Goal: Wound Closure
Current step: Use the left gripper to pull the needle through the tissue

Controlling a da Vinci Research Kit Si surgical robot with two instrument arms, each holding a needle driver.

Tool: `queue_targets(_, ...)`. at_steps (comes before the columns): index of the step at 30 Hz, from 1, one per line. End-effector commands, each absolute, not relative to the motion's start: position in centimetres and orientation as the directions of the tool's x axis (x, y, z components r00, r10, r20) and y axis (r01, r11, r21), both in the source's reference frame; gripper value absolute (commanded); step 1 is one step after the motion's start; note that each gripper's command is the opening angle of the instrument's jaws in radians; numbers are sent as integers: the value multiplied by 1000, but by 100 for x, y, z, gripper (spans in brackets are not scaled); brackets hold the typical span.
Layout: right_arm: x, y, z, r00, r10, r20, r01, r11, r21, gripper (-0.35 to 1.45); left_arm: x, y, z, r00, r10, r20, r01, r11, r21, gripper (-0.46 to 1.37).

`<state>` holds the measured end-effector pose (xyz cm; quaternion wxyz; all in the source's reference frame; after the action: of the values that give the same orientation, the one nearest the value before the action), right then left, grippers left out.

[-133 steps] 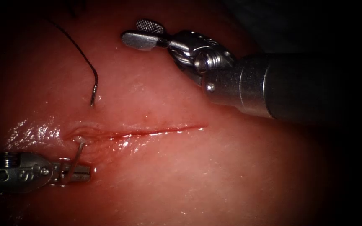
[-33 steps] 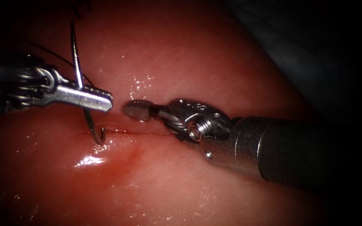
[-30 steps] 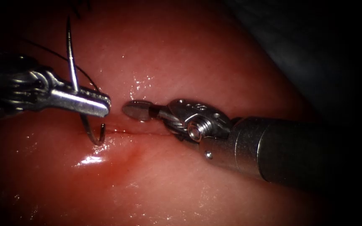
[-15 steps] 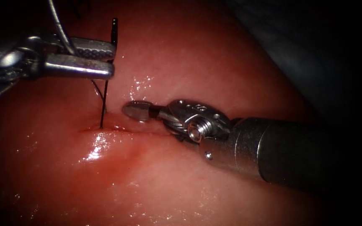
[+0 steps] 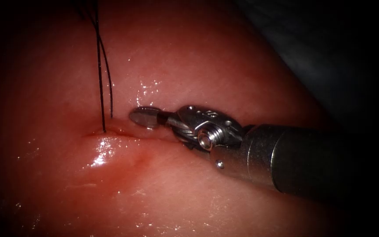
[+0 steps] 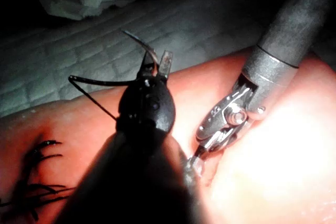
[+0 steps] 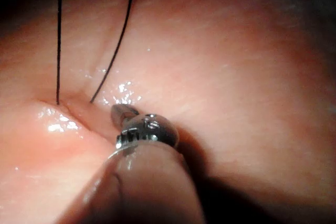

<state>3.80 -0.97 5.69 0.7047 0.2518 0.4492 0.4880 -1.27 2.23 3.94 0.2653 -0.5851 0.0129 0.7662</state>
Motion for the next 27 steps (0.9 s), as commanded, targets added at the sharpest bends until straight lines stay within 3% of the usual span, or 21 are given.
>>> queue_targets(1,379,-97,569,121,914,-387,-465,397,791,-35,-126,225,394,-181,382,-906,-419,-864,-280,-35)
queue_targets(21,379,-88,562,139,898,-417,-465,431,774,-35,-125,173,448,-202,363,-910,-425,-869,-252,-35)
queue_targets(24,378,-84,561,132,896,-424,-478,433,765,-9,-125,163,461,-209,356,-911,-423,-873,-243,-35)
queue_targets(27,376,-78,558,123,897,-426,-493,427,758,1,-129,148,474,-219,352,-910,-422,-875,-237,-35)
